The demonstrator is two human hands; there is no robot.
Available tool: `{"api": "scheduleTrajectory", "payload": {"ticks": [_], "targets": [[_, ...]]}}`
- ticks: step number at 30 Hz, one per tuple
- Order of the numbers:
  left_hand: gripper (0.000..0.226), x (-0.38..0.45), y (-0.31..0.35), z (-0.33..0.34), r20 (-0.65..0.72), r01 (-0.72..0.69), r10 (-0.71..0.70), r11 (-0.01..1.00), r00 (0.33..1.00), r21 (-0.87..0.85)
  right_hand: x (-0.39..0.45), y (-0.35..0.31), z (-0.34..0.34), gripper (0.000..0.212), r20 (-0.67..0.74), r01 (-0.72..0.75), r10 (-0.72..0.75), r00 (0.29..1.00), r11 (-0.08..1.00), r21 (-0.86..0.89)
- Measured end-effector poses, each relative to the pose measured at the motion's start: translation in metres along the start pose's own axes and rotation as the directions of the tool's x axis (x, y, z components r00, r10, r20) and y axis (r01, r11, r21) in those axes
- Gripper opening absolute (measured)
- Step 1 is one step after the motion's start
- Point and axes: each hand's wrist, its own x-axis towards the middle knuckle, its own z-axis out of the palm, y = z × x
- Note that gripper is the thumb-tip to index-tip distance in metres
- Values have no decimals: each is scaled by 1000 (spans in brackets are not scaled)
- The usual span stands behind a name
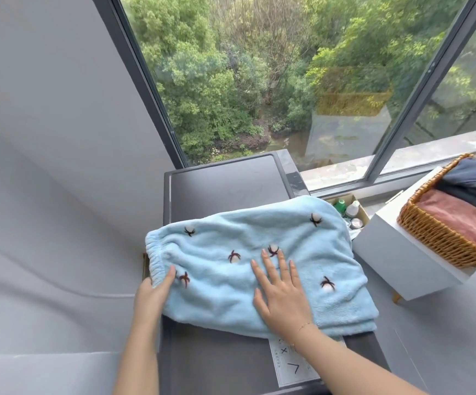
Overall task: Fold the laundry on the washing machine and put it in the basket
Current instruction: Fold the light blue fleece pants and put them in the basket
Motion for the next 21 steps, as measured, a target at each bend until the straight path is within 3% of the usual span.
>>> {"api": "scheduleTrajectory", "payload": {"ticks": [8,13,18,21], "targets": [[17,-17,3,-1,56,16,-7,987,998,-158,-1,-1,-5,61,33,1,-2,999,1000,25],[12,-28,3,-4,63,-50,61,986,996,-161,-1,-1,-6,59,44,-6,3,999,997,79],[43,-34,2,-13,341,148,-53,955,938,-257,-3,-2,-13,59,81,-24,16,997,994,103],[35,-37,6,-12,269,109,-8,926,963,-361,-1,-2,-14,56,108,-28,14,994,991,127]]}}
